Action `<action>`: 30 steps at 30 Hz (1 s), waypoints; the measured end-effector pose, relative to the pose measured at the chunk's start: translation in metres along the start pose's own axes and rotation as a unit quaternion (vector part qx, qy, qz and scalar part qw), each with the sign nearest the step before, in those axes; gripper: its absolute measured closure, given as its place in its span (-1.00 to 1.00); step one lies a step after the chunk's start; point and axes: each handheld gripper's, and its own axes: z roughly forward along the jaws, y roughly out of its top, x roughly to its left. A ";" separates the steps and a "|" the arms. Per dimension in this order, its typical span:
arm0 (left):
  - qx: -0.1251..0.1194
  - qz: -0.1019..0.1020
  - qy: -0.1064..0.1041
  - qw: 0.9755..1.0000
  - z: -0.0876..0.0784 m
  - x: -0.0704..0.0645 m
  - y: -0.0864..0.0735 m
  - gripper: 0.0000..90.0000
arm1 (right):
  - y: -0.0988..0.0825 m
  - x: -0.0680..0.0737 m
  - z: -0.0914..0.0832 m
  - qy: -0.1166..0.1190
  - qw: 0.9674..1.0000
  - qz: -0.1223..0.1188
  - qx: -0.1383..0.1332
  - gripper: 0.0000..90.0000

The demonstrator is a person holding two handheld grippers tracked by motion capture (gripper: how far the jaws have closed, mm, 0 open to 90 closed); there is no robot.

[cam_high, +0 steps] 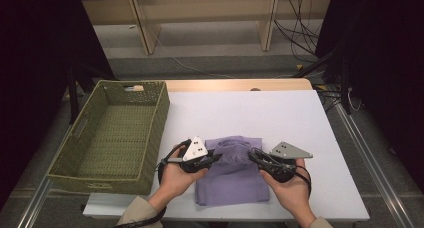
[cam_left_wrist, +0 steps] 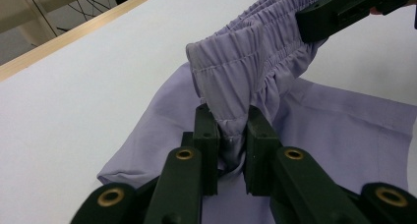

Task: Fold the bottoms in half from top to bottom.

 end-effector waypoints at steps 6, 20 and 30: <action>0.003 0.001 -0.001 1.000 0.000 -0.001 -0.001 0.75 | -0.001 0.000 -0.001 0.001 1.000 -0.002 0.006 0.82; 0.009 0.000 -0.005 1.000 0.000 -0.006 -0.006 0.75 | -0.003 0.003 -0.002 0.005 1.000 -0.009 0.018 0.82; 0.011 0.002 -0.006 1.000 0.000 -0.008 -0.008 0.75 | -0.006 0.004 -0.003 0.010 1.000 -0.007 0.020 0.82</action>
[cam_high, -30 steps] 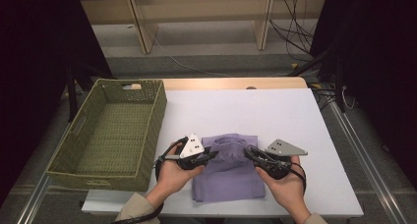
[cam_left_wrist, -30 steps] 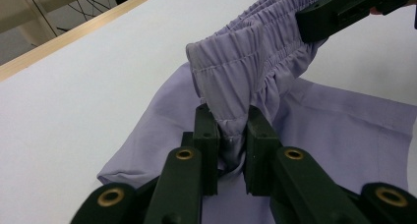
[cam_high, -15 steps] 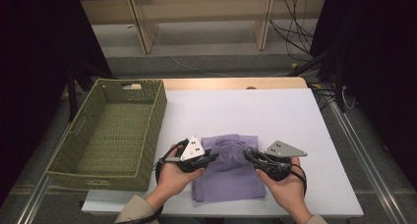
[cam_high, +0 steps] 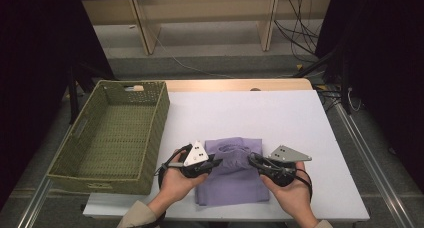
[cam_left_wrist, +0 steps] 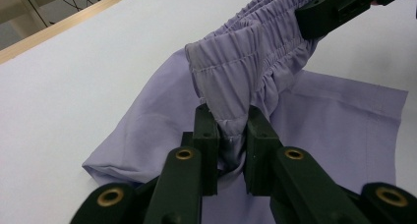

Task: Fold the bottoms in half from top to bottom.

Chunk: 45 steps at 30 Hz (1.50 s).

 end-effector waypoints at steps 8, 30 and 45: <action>0.004 0.003 -0.001 1.000 0.000 -0.002 -0.002 0.75 | -0.002 0.001 -0.001 0.007 1.000 0.000 0.010 0.82; 0.014 0.011 -0.003 1.000 -0.001 -0.005 -0.004 0.75 | -0.006 0.003 -0.003 0.019 0.999 -0.005 0.036 0.82; 0.027 0.018 -0.013 0.999 0.002 -0.008 -0.008 0.74 | -0.010 0.003 -0.004 0.028 0.998 -0.009 0.060 0.82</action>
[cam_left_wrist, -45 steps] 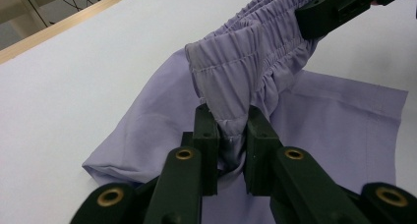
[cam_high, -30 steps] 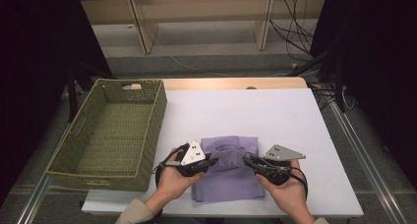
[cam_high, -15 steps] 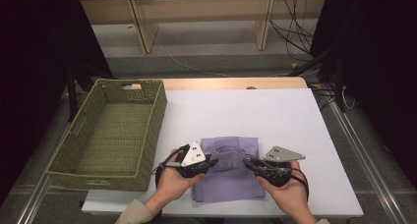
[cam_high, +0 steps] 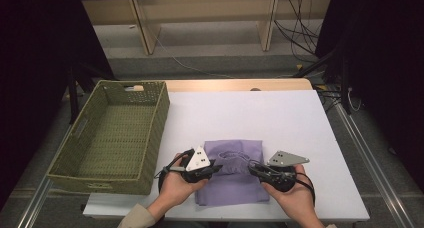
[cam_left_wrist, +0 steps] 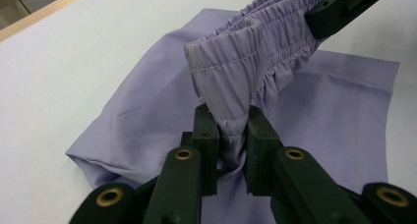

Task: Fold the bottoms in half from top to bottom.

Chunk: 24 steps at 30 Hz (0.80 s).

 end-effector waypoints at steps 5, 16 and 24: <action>0.003 0.001 -0.002 1.000 0.001 -0.001 -0.001 0.74 | -0.001 0.000 0.000 0.000 1.000 0.000 0.005 0.82; 0.009 0.002 -0.008 1.000 0.002 -0.003 -0.002 0.74 | -0.002 0.000 0.000 0.004 1.000 0.000 0.014 0.82; 0.018 0.004 -0.013 1.000 0.003 -0.005 -0.004 0.74 | -0.004 0.000 0.000 0.006 1.000 -0.005 0.027 0.82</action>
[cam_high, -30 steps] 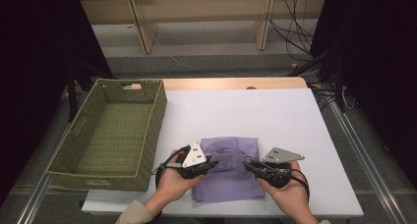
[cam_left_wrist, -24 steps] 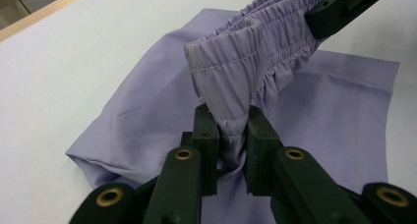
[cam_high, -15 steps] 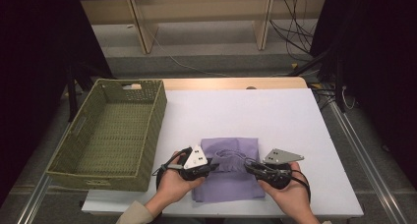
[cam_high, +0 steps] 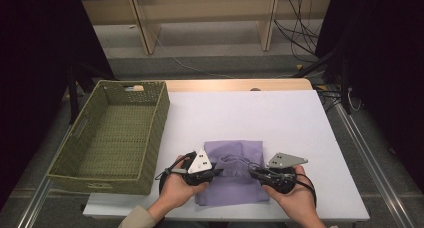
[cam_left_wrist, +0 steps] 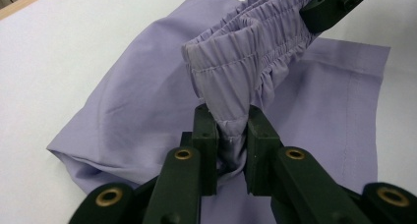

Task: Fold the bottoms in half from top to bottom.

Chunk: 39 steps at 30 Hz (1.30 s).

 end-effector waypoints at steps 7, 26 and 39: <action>0.003 0.001 -0.002 1.000 0.001 -0.002 -0.001 0.73 | -0.002 0.000 0.001 0.004 1.000 0.001 0.012 0.82; 0.019 0.008 -0.012 1.000 0.005 -0.004 -0.005 0.72 | -0.007 0.000 0.004 0.014 0.999 -0.009 0.046 0.82; 0.029 0.009 -0.021 0.999 0.006 -0.006 -0.008 0.70 | -0.009 0.000 0.004 0.018 0.998 -0.011 0.060 0.82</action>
